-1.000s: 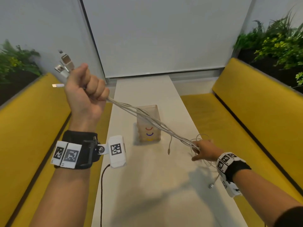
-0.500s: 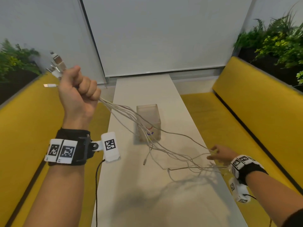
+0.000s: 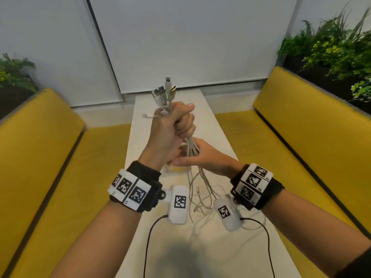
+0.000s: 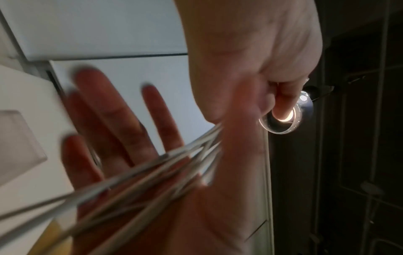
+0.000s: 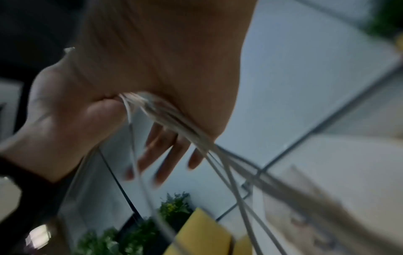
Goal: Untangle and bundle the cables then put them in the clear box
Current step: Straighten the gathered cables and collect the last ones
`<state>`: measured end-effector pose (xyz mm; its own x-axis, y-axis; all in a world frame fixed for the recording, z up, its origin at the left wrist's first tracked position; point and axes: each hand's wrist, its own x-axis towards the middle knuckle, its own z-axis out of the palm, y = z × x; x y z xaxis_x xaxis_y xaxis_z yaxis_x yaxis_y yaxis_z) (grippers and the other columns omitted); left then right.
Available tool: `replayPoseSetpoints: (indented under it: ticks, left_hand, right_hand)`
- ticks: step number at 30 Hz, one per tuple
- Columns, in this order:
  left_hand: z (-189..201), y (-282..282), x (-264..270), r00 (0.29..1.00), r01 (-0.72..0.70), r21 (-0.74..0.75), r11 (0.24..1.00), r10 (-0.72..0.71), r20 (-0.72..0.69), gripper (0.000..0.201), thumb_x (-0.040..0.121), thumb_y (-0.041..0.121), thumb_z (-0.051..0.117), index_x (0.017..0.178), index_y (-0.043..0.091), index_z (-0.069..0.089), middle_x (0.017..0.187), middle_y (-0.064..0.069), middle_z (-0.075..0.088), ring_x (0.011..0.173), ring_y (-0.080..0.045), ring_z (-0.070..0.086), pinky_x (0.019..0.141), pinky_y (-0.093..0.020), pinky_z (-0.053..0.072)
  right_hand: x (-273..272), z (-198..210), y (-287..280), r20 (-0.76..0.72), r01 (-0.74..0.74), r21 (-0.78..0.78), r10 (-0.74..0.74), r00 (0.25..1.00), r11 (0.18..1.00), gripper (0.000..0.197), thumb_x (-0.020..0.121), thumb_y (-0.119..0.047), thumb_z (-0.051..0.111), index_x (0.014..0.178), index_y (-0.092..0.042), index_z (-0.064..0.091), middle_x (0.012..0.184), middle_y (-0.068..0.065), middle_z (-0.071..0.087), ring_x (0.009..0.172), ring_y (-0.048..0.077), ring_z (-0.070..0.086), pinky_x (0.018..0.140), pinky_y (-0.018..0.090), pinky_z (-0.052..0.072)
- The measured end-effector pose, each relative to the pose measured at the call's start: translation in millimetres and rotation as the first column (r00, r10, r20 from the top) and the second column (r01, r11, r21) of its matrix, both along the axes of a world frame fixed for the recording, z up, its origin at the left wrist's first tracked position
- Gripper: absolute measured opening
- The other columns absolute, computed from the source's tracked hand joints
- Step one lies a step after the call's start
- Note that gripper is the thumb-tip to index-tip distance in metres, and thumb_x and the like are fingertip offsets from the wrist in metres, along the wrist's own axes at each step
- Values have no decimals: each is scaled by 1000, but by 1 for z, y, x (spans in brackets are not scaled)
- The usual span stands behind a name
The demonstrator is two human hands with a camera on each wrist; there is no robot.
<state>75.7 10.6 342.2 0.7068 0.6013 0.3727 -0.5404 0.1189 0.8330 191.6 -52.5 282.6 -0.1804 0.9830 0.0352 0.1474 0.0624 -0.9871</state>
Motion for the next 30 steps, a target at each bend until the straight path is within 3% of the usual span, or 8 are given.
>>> replayPoseSetpoints:
  ticks: [1, 3, 6, 13, 21, 24, 26, 30]
  left_hand:
    - [2, -2, 0, 1000, 13, 5, 1000, -13, 8, 49, 94, 4, 49, 48, 18, 40, 42, 8, 29, 39, -8, 21, 41, -23, 21]
    - [11, 0, -10, 999, 16, -28, 999, -15, 40, 51, 96, 8, 48, 48, 19, 39, 42, 9, 25, 40, -9, 17, 40, -23, 18]
    - [30, 13, -37, 991, -72, -132, 989, 85, 102, 56, 101, 21, 43, 47, 24, 32, 44, 7, 14, 41, -11, 10, 38, -23, 10]
    - [57, 51, -111, 864, -436, -177, 882, 465, 194, 57, 104, 37, 41, 52, 23, 22, 44, 7, 15, 40, -10, 10, 37, -24, 12]
    - [56, 61, -112, 831, -523, -102, 846, 533, 161, 54, 102, 33, 46, 55, 22, 23, 46, 6, 15, 43, -12, 10, 40, -26, 14]
    - [58, 63, -113, 824, -530, -97, 842, 539, 173, 54, 102, 33, 46, 55, 22, 22, 46, 6, 15, 43, -12, 9, 41, -27, 13]
    - [56, 67, -115, 820, -533, -103, 840, 543, 182, 54, 102, 32, 46, 55, 22, 22, 46, 6, 15, 44, -13, 9, 41, -27, 12]
    - [46, 76, -117, 817, -541, -104, 835, 551, 172, 54, 102, 32, 45, 55, 22, 23, 46, 5, 15, 44, -13, 9, 42, -28, 12]
  right_hand:
    - [-3, 2, 0, -6, 24, -13, -24, 1000, 1000, 21, 85, -13, 74, 95, 2, 64, 84, 16, 68, 77, 32, 67, 78, 35, 57]
    - [4, -15, -1, 42, 82, -46, -80, 996, 996, 32, 86, -18, 74, 63, -4, 56, 54, 9, 49, 47, 22, 47, 51, 27, 46]
    - [36, -58, -9, 117, 143, -185, -122, 986, 972, 46, 83, -28, 78, 49, -19, 47, 46, 1, 38, 39, 16, 36, 45, 27, 34]
    - [125, -135, -57, 571, 464, -251, -257, 779, 849, 48, 73, -50, 80, 57, -19, 47, 52, 2, 44, 46, 14, 43, 48, 28, 37]
    - [166, -142, -67, 822, 673, -101, -320, 471, 732, 33, 82, -53, 70, 69, -24, 60, 57, -2, 55, 51, 14, 50, 51, 29, 35]
    - [183, -146, -72, 925, 721, -78, -220, 310, 688, 36, 84, -58, 64, 72, -25, 61, 58, -5, 59, 53, 11, 57, 48, 25, 38]
    - [195, -154, -78, 978, 759, -68, -106, 178, 647, 41, 83, -67, 56, 74, -27, 62, 62, -8, 64, 60, 9, 62, 60, 26, 46]
    - [212, -173, -84, 970, 843, -155, -82, 228, 515, 74, 66, -80, 62, 100, -15, 65, 94, 5, 72, 87, 23, 69, 78, 38, 56]
